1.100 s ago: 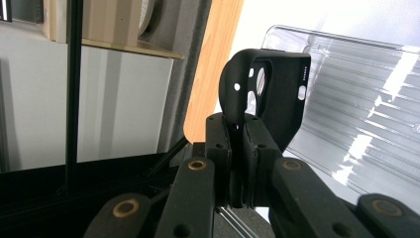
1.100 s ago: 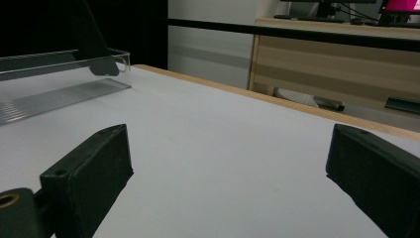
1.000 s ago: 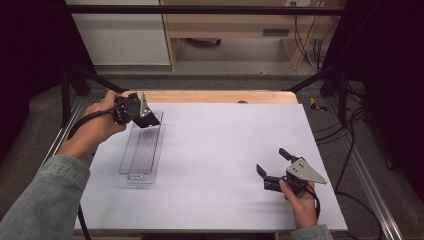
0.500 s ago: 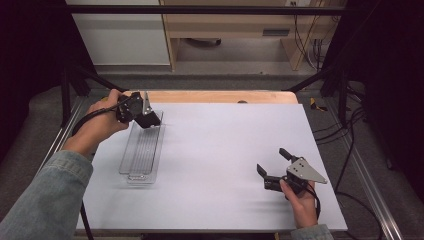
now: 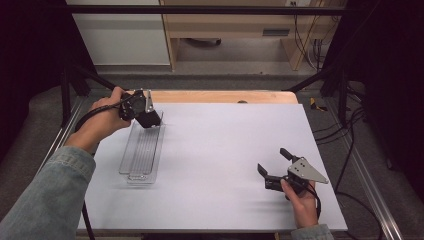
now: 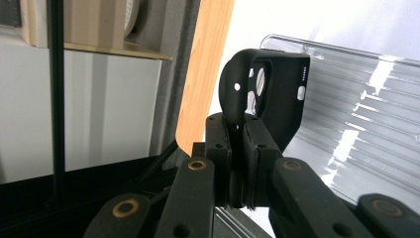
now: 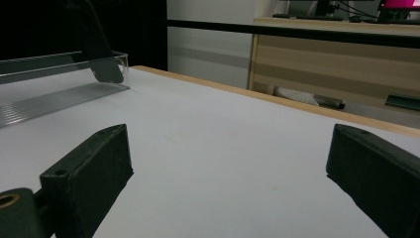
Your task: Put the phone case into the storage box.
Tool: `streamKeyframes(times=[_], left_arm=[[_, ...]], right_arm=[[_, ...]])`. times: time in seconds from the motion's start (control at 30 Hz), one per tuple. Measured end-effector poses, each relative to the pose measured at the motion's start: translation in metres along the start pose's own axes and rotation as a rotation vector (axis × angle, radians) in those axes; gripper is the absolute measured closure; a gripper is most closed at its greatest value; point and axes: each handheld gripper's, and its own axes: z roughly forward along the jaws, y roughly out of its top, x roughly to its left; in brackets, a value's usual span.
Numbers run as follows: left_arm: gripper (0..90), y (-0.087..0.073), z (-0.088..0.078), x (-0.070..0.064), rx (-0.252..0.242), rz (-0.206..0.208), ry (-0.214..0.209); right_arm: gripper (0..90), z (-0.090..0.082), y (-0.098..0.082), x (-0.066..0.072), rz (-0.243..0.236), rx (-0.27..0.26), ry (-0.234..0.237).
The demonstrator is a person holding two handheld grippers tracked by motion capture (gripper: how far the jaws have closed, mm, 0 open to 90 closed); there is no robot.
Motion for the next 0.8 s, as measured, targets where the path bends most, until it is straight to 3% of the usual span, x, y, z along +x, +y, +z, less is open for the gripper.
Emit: streamKeyframes(times=[0.5, 0.8], left_arm=[[83.0, 0.0025, 0.0016, 0.0043, 0.009, 0.023, -0.039], [82.6, 0.0082, 0.0059, 0.0067, 0.000, 0.023, -0.035]], right_arm=[[4.0, -0.0003, -0.0010, -0.0006, 0.016, 0.000, -0.001], [4.0, 0.0005, -0.0012, 0.0002, 0.014, 0.002, 0.003]])
